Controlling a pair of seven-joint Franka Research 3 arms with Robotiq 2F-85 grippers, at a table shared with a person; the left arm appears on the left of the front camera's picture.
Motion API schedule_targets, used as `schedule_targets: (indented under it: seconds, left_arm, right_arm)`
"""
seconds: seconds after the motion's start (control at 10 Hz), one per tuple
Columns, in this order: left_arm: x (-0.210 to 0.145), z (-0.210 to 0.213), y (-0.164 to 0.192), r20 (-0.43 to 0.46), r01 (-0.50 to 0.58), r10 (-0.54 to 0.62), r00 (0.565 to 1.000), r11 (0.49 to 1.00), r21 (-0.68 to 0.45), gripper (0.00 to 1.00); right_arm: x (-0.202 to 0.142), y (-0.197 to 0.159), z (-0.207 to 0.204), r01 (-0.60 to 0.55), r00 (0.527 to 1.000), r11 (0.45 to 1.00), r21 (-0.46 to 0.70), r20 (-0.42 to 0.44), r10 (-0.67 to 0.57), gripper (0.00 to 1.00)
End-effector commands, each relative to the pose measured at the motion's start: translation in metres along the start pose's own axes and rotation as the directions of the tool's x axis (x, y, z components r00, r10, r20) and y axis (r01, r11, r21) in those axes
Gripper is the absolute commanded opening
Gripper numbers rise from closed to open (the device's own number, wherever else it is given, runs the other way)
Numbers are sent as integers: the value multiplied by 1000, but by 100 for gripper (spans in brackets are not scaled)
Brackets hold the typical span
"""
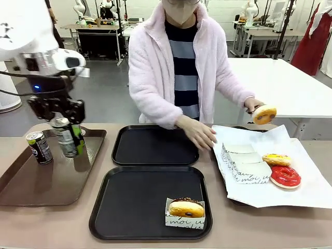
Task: Set up donuts and drinks on trays.
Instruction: Pick up one Pepsi coke and place it on the Flat Tray.
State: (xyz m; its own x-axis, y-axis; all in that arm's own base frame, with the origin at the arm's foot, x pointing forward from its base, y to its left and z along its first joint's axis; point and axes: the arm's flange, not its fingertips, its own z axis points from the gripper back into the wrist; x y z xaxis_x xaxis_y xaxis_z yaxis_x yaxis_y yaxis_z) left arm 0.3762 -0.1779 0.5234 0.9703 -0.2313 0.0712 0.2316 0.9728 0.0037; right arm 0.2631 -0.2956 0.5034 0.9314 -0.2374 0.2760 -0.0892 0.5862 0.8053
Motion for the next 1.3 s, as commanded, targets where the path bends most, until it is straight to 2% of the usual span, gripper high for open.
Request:
schedule_targets:
  seconds: [0.0, 0.2, 0.6, 0.8, 1.2]
  left_arm:
    - [2, -12, -47, 31, 139, -137, 990, 989, -56, 59]
    - [6, -33, -95, 30, 242, -240, 970, 967, -77, 59]
    - [15, -81, -158, -29, 336, -339, 940, 938, -87, 59]
    - [13, -96, -169, -8, 398, -399, 917, 915, -66, 59]
    - [6, -124, -175, 2, 449, -449, 893, 893, 8, 59]
  right_arm:
    - [2, 0, 0, -13, 1000, 1000, 24, 20, 13, 100]
    - [2, 0, 0, -13, 1000, 1000, 24, 20, 13, 100]
    - [2, 0, 0, -13, 1000, 1000, 24, 20, 13, 100]
    - [2, 0, 0, -13, 1000, 1000, 24, 20, 13, 100]
    - [2, 0, 0, -13, 1000, 1000, 24, 20, 13, 100]
